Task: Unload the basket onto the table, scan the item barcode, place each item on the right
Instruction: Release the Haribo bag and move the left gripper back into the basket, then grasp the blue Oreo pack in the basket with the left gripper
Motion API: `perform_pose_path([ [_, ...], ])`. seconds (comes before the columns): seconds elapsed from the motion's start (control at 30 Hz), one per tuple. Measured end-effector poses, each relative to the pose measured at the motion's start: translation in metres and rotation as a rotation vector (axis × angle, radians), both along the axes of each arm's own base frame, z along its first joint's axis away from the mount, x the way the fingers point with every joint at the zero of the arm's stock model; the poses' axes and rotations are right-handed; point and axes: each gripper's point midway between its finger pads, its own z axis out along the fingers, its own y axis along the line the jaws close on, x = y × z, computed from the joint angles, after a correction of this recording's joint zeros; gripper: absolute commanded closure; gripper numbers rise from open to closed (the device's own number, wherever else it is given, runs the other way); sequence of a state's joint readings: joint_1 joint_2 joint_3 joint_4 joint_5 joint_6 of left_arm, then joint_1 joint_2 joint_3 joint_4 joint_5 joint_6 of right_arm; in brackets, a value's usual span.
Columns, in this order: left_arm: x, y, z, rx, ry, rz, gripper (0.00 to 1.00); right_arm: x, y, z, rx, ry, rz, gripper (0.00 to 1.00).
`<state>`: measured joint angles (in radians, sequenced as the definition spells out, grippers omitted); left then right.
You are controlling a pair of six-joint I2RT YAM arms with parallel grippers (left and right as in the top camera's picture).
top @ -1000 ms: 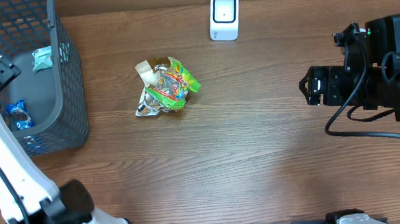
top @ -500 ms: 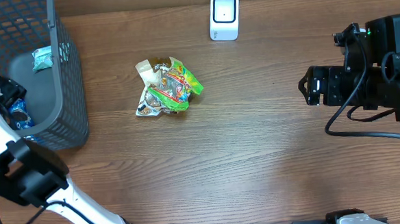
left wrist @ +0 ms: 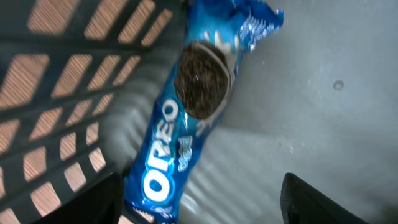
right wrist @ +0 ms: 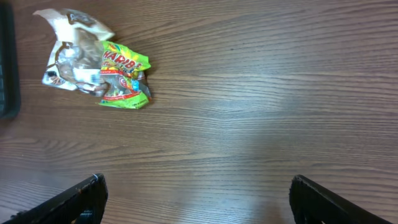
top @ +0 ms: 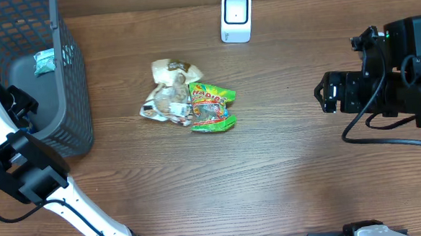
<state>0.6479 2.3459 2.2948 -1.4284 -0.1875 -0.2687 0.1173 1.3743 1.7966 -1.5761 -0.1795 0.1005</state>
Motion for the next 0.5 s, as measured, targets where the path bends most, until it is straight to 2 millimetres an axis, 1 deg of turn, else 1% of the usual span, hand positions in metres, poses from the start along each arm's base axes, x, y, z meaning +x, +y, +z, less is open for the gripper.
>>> perform_pose_path([
  [0.07, 0.001, 0.002, -0.003, 0.008, 0.004, -0.015, 0.28, 0.002, 0.0, -0.003, -0.002, 0.013, -0.001, 0.05],
  [0.17, -0.001, 0.002, -0.017, 0.005, 0.026, -0.041, 0.29, 0.005, 0.001, -0.009, -0.004, 0.036, -0.001, 0.05],
  [0.3, -0.012, -0.003, -0.046, -0.02, 0.085, -0.065, 0.3, 0.009, 0.001, -0.015, -0.007, 0.063, 0.0, 0.05],
  [0.37, -0.017, -0.004, -0.057, -0.023, 0.107, -0.071, 0.3, 0.01, 0.001, -0.017, -0.008, 0.07, 0.0, 0.05],
  [0.5, -0.02, 0.0, -0.063, -0.003, 0.124, -0.081, 0.3, 0.01, 0.001, -0.018, -0.009, 0.072, -0.001, 0.05],
])
